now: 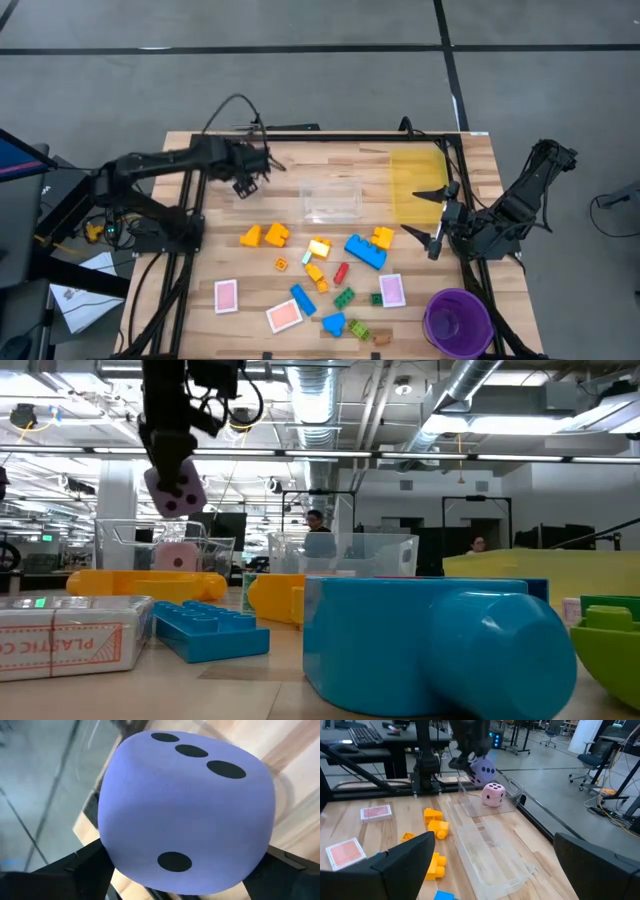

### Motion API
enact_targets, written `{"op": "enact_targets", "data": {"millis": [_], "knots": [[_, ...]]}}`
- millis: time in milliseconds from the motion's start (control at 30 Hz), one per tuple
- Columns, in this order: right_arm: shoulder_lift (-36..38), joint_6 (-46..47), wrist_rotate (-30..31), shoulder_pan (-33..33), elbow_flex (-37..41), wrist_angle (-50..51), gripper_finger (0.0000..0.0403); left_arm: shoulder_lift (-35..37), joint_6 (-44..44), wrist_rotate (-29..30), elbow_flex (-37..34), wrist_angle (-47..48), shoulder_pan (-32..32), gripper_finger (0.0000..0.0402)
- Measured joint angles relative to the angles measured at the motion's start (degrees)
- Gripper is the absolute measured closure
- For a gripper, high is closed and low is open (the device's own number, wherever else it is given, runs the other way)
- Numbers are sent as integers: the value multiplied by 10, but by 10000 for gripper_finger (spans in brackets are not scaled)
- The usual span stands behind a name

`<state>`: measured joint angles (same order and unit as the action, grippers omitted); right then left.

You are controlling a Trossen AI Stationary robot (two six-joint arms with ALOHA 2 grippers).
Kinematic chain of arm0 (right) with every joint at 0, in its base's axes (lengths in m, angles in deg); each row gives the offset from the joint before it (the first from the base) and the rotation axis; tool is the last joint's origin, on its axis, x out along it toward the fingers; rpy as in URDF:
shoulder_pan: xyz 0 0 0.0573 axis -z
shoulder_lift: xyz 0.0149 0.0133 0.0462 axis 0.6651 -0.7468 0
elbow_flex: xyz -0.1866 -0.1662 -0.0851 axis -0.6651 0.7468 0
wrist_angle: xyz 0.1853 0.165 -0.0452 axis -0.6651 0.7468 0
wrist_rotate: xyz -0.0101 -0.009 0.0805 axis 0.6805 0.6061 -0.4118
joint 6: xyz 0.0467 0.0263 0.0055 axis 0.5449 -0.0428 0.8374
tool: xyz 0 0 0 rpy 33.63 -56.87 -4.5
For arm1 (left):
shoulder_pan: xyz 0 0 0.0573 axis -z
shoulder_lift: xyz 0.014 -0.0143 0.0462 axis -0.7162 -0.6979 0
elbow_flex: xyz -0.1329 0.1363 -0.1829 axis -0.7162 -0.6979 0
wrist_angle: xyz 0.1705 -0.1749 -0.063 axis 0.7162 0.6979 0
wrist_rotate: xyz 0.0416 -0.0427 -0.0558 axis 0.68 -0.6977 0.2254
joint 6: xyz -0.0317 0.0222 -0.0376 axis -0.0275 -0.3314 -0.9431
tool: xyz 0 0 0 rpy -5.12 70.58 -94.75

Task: Pick & Place Toys
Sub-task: Put the purple die into the top transparent bin

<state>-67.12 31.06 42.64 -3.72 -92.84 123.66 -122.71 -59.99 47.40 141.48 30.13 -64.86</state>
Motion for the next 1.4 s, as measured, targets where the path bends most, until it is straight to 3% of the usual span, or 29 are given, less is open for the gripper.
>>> {"op": "enact_targets", "data": {"millis": [200, 867, 1100, 1400], "knots": [[0, 0, 0, 0, 0, 2, 3, 0, 69, -42, 0, 2, -48, 60], [0, 0, 0, 0, 0, 2, 3, 0, 69, -38, 0, 2, -46, 54], [0, 0, 0, 0, 0, 2, 3, 0, 69, -14, 0, 28, -46, 10], [0, 0, -1, 0, 0, 2, 3, 0, 64, 3, 0, 42, -48, 4]]}}
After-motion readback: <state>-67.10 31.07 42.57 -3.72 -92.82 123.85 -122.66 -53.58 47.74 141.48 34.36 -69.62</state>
